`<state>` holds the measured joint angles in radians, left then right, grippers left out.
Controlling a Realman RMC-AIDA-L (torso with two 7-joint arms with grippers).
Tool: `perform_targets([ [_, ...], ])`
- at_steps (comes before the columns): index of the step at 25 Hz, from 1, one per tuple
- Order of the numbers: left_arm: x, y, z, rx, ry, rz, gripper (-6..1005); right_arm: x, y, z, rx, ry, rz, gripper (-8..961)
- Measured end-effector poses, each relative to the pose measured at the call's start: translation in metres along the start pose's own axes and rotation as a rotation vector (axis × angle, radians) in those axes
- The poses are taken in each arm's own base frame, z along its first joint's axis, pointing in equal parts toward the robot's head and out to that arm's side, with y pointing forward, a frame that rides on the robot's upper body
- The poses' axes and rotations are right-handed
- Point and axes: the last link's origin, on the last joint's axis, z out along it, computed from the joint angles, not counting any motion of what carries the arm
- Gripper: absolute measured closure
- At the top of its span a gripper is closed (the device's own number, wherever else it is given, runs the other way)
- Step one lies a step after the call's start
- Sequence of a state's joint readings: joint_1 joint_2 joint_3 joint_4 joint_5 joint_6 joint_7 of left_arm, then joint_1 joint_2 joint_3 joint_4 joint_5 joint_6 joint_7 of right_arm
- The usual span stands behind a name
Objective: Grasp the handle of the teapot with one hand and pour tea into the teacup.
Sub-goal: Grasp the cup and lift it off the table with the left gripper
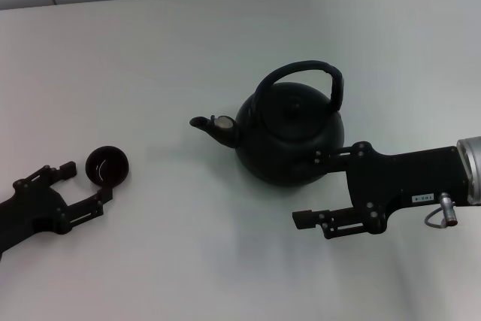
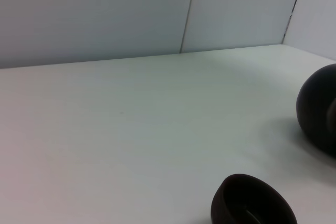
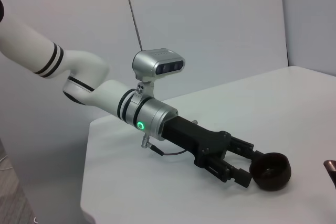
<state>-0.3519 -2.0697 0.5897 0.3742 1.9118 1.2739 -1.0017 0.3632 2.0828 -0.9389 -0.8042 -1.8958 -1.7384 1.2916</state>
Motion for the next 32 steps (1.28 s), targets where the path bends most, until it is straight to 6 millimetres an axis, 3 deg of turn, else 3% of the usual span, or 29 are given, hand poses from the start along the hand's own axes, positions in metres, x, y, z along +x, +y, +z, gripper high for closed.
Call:
perform_targets([
  [32,0.015,-0.001,0.015,-0.025,0.022,0.02,161,-0.001,-0.003,0.001,0.01,0.004,-0.002,252],
])
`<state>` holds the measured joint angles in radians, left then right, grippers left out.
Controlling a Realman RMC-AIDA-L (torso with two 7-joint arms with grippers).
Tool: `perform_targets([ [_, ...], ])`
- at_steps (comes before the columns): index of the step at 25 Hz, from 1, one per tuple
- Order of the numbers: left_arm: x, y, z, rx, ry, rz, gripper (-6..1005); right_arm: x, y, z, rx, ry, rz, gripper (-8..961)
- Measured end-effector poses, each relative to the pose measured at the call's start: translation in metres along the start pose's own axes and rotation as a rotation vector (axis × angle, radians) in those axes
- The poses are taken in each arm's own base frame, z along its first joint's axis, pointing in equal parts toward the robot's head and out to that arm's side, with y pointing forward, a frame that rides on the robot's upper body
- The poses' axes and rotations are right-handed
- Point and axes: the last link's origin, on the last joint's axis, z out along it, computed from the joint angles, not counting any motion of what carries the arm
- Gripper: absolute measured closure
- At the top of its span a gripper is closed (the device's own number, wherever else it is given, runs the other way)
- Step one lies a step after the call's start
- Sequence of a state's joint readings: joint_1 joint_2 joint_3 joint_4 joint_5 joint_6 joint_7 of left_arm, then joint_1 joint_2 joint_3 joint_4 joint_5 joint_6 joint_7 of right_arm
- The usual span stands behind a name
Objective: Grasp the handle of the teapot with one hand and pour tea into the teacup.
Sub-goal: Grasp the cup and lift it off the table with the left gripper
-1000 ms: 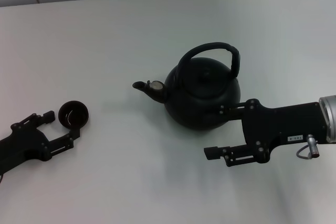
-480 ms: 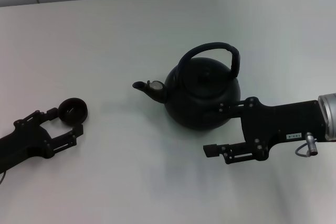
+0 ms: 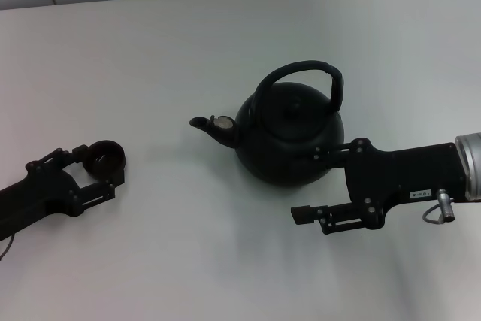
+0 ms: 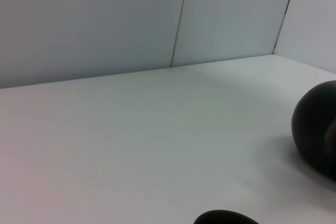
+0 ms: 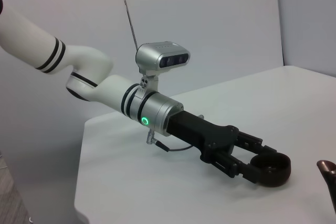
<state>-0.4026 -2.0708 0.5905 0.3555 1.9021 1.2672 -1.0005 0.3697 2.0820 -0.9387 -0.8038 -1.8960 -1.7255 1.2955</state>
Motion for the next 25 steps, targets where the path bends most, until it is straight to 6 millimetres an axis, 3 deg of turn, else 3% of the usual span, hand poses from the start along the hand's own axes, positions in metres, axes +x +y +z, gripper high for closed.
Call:
perform_targets([
  [20,0.0003,-0.0023,0.0077,0.023,-0.008,-0.015,183,0.0005,-0.0003,-0.0027,0.007,0.003,-0.001,252],
  [23,0.0025,-0.0026,0.0089,0.021,-0.002,-0.012,315,0.0007,-0.0002,-0.0033,0.009,0.003,-0.001,252],
  [25,0.0035,-0.0025,0.0095,0.019,0.001,-0.011,315,0.0008,-0.0001,-0.0034,0.009,0.003,-0.001,252],
])
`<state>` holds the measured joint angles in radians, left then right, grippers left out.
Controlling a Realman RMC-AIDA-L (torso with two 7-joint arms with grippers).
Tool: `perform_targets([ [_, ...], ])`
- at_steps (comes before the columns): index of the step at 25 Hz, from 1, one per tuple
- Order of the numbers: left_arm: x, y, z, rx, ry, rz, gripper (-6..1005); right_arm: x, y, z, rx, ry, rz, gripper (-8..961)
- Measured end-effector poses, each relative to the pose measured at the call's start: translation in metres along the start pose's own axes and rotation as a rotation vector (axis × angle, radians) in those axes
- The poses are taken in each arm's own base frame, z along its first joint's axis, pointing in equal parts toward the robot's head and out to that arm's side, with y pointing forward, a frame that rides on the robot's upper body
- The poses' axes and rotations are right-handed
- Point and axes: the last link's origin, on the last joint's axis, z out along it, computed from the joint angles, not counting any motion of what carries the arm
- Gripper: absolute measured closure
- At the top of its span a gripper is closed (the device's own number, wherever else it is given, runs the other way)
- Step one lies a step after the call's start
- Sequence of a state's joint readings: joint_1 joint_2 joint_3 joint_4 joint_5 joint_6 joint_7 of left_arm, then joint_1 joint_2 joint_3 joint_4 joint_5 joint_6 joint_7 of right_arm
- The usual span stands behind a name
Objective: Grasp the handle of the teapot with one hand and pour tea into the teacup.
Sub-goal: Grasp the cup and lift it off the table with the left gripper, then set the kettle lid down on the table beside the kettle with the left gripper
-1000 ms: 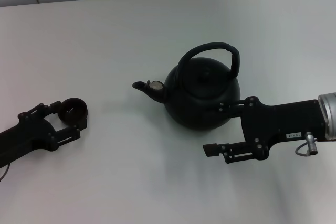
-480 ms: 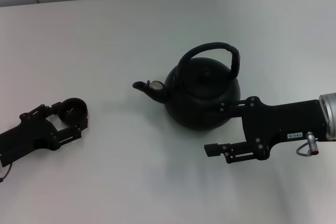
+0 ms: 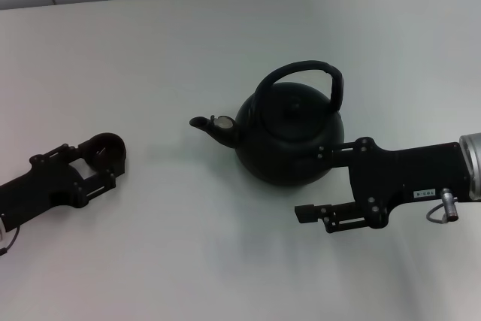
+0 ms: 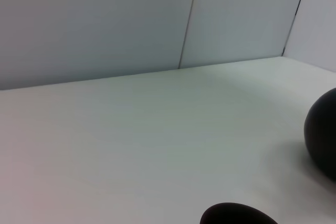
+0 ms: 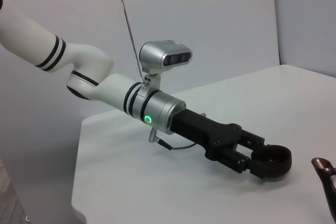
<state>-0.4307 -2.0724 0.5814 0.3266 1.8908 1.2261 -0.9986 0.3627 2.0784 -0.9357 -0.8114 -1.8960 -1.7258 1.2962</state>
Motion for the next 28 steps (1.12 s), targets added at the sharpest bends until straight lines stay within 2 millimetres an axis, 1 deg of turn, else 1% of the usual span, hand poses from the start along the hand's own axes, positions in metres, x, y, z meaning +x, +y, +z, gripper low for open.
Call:
perform_targets([
  [5,0.008,0.005,0.004,-0.043,0.026,0.005,314,0.0,0.0,0.0,0.001,0.0,0.001,252],
  [8,0.012,0.011,0.009,-0.084,0.044,0.003,314,0.002,0.001,0.0,0.001,-0.001,0.006,251],
  [19,0.012,0.015,0.011,-0.1,0.048,-0.006,314,0.009,0.004,-0.006,0.024,-0.015,-0.029,251],
  [25,0.01,0.016,0.011,-0.105,0.044,-0.01,315,0.017,0.01,-0.007,0.023,-0.023,-0.027,252],
  [28,0.01,0.017,0.011,-0.111,0.038,-0.006,315,0.024,0.014,-0.007,0.033,-0.049,-0.051,252],
])
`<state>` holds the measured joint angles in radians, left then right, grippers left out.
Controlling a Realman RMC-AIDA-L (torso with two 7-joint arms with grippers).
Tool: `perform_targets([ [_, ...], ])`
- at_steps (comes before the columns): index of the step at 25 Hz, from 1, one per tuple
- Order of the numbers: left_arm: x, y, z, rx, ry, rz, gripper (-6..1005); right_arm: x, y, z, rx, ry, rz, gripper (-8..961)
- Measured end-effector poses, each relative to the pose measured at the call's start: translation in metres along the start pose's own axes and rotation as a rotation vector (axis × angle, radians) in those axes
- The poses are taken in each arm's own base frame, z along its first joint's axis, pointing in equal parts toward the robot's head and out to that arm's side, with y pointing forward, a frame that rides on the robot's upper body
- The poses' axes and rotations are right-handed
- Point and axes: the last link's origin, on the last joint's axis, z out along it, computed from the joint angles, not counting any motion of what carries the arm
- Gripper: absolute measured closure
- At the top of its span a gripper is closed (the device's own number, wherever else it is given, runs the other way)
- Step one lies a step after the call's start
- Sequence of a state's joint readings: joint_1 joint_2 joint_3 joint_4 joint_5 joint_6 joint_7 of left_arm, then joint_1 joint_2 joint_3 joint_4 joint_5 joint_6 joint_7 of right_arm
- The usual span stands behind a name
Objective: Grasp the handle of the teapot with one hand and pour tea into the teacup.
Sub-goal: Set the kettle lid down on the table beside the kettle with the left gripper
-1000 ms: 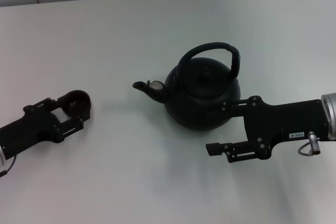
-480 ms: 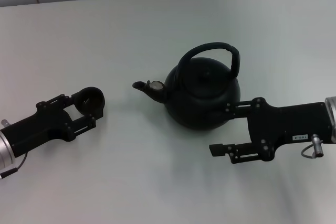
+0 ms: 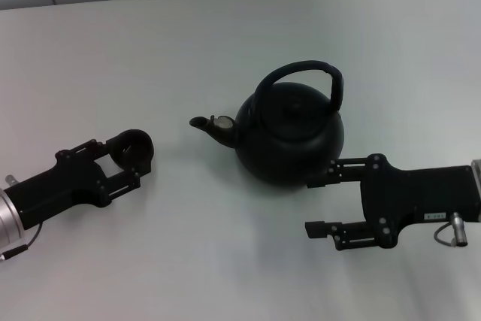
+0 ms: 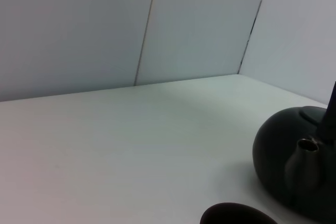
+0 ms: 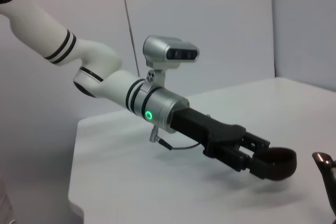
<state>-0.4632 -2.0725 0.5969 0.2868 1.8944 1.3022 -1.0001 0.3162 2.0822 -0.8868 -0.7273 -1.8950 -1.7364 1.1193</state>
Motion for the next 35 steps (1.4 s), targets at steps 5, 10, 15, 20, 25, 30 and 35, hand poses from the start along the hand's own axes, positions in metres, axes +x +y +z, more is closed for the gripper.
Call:
perform_targets([
  [5,-0.001,0.002,0.001,-0.014,-0.012,0.007,315,0.003,0.002,0.0,0.002,-0.016,0.02,252],
  [10,-0.002,0.005,0.003,-0.031,-0.022,0.01,315,0.003,0.002,0.001,0.001,-0.017,0.027,251],
  [15,0.001,0.01,0.013,-0.061,-0.017,0.0,315,0.003,0.002,0.001,0.0,-0.019,0.032,251],
  [20,0.003,0.012,0.019,-0.071,-0.015,-0.003,314,0.003,0.002,0.002,-0.003,-0.021,0.035,251],
  [25,0.003,0.014,0.023,-0.077,-0.02,-0.006,308,0.001,0.003,0.002,-0.014,-0.024,0.029,250],
  [30,0.001,0.016,0.025,-0.081,-0.026,-0.018,292,0.0,0.002,0.002,-0.016,-0.024,0.026,250],
  [35,0.0,0.019,0.028,-0.091,-0.028,-0.03,276,-0.001,0.001,0.002,-0.017,-0.024,0.023,250],
])
